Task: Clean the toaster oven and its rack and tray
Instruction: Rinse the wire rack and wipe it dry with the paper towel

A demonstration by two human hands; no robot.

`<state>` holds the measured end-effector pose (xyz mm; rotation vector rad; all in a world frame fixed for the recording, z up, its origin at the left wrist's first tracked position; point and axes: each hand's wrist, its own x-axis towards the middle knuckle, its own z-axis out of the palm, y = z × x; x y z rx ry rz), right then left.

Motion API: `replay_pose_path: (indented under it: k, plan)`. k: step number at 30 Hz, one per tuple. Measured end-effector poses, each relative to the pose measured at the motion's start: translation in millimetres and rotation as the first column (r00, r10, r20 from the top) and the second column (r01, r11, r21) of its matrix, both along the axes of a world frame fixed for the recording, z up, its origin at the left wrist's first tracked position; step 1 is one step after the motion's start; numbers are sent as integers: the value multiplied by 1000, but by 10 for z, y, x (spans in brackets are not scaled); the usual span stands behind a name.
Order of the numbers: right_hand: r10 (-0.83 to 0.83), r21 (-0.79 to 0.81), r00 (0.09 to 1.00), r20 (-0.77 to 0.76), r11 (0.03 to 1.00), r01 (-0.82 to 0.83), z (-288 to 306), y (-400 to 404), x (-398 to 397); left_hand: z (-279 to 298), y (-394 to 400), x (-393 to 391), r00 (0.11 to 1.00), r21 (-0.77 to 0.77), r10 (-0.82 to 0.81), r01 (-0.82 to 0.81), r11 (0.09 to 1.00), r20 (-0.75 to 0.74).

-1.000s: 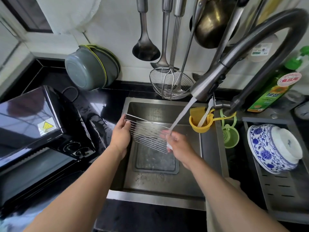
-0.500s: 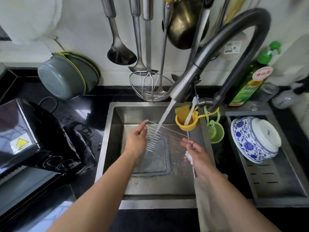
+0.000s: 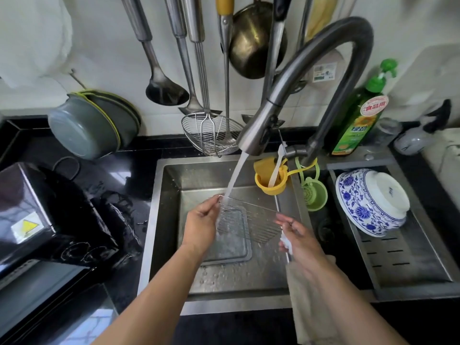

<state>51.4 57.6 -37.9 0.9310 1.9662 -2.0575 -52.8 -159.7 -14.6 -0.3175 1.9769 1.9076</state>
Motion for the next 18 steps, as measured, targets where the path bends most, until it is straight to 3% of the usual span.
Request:
replay_pose_path:
  k: [7, 13, 16, 18]
  plan:
    - [44, 23, 999, -28, 999, -43, 33, -232, -114, 29, -276, -9, 999, -18, 30, -31, 999, -45]
    - [194, 47, 979, -65, 980, -191, 179, -486, -408, 50, -589, -44, 982, 7, 190, -190, 982, -15]
    - [323, 101, 946, -25, 942, -319, 162, -592, -632, 101, -765, -29, 976, -181, 188, -205, 962, -106]
    - [426, 215, 904, 38, 880, -423, 134, -583, -771, 110, -875, -6, 990, -392, 47, -98, 915, -136]
